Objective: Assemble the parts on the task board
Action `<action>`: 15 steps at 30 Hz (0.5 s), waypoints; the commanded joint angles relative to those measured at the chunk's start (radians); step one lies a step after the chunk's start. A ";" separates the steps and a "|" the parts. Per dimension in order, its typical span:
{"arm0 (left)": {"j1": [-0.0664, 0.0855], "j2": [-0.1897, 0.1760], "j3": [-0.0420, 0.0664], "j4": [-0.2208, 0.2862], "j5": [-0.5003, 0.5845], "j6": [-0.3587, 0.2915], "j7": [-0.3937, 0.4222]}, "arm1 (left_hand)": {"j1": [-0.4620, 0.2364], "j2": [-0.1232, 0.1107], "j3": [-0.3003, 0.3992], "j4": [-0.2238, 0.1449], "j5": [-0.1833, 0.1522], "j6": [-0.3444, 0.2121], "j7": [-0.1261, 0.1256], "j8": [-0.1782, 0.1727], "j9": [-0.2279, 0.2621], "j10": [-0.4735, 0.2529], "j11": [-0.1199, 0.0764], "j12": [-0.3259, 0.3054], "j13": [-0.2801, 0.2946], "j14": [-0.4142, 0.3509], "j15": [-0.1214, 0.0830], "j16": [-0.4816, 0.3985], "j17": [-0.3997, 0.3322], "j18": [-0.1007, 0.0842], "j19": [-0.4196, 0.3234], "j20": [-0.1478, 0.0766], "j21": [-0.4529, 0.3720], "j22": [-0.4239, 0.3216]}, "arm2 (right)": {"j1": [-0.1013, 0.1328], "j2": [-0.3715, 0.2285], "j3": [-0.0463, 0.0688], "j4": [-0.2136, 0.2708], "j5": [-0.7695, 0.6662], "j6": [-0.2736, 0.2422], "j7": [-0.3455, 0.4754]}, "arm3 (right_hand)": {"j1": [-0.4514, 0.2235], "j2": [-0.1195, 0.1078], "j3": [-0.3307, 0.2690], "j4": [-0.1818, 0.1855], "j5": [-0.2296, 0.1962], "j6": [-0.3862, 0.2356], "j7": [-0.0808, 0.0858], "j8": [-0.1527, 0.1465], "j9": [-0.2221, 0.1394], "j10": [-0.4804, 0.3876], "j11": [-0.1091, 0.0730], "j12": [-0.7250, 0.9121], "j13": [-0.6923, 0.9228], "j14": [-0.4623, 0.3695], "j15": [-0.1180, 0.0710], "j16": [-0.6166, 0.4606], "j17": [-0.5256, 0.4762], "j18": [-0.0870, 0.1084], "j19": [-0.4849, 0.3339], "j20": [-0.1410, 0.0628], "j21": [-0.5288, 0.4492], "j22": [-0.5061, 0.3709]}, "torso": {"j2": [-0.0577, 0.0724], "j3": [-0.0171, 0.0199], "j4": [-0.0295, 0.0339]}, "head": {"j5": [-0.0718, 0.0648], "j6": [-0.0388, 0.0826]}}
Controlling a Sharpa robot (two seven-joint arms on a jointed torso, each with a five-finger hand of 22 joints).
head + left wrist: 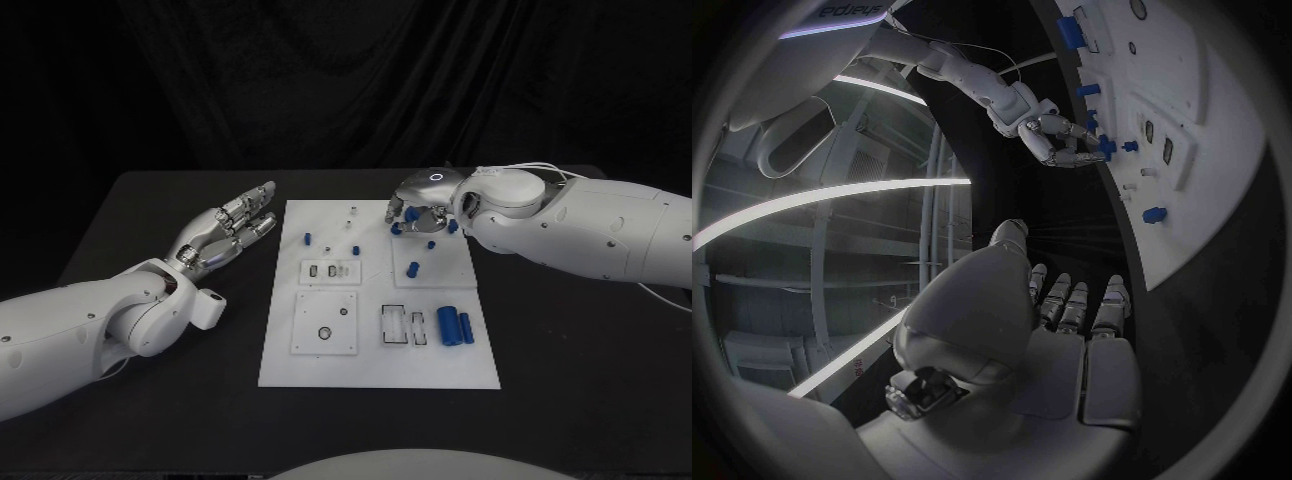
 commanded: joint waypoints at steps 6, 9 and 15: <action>0.002 0.006 0.001 -0.005 -0.004 0.028 0.132 | 0.012 -0.001 0.007 0.000 0.004 0.002 0.005 0.000 0.001 -0.003 0.005 -0.001 -0.002 0.001 0.006 -0.003 -0.001 0.017 -0.001 0.008 -0.004 -0.001 | -0.009 0.006 0.001 -0.015 -0.008 0.002 0.000 | -0.007 -0.011 0.013 0.003 0.004 0.010 0.000 0.003 0.004 0.015 0.001 -0.005 0.000 0.003 0.002 -0.005 0.000 -0.018 0.002 -0.002 -0.002 -0.003 | 0.002 -0.0011 0.0007 | 0.000 -0.001; 0.002 0.006 0.001 -0.006 -0.004 0.031 0.131 | 0.013 -0.002 0.007 -0.001 0.004 0.001 0.005 0.000 0.001 -0.004 0.005 -0.002 -0.002 0.001 0.007 -0.003 -0.001 0.017 -0.001 0.008 -0.004 -0.001 | -0.012 0.009 0.001 -0.019 -0.008 0.005 0.002 | -0.010 -0.013 0.015 0.005 0.002 0.011 0.001 0.003 0.006 0.017 0.001 -0.005 0.000 0.004 0.002 -0.003 0.004 -0.018 0.002 -0.002 -0.001 0.000 | 0.002 -0.0007 0.0005 | 0.002 -0.003; 0.002 0.007 0.001 -0.009 -0.004 0.036 0.129 | 0.013 -0.002 0.008 -0.001 0.004 0.000 0.006 0.000 0.000 -0.004 0.005 -0.003 -0.002 0.001 0.007 -0.004 -0.001 0.017 -0.001 0.008 -0.004 -0.001 | -0.019 0.016 0.001 -0.030 -0.008 0.006 0.010 | -0.017 -0.019 0.024 0.009 -0.007 0.005 0.000 -0.003 0.008 0.024 0.001 -0.006 0.000 0.005 0.002 -0.001 0.010 -0.019 0.002 -0.001 -0.001 0.001 | 0.003 -0.0012 0.0005 | 0.003 -0.007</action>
